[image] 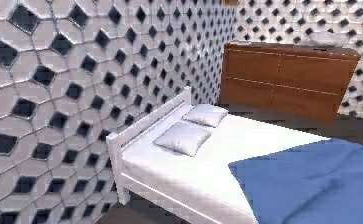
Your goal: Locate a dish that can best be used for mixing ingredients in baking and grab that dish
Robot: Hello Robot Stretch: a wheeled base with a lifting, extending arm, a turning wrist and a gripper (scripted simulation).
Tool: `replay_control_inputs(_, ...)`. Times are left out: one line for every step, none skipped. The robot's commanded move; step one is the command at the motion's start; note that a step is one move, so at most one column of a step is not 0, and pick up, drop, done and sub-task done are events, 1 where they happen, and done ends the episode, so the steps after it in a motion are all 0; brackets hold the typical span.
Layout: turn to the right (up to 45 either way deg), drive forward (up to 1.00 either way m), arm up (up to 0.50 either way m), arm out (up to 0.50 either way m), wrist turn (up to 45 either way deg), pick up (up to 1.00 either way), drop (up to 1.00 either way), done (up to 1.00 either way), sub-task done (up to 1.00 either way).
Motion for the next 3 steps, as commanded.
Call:
replay_control_inputs(45.0,0.0,0.0,0.0,0.0,0.0,0.0,0.0,0.0)
replay_control_inputs(45.0,0.0,0.0,0.0,0.0,0.0,0.0,0.0,0.0)
replay_control_inputs(30.0,0.0,0.0,0.0,0.0,0.0,0.0,0.0,0.0)
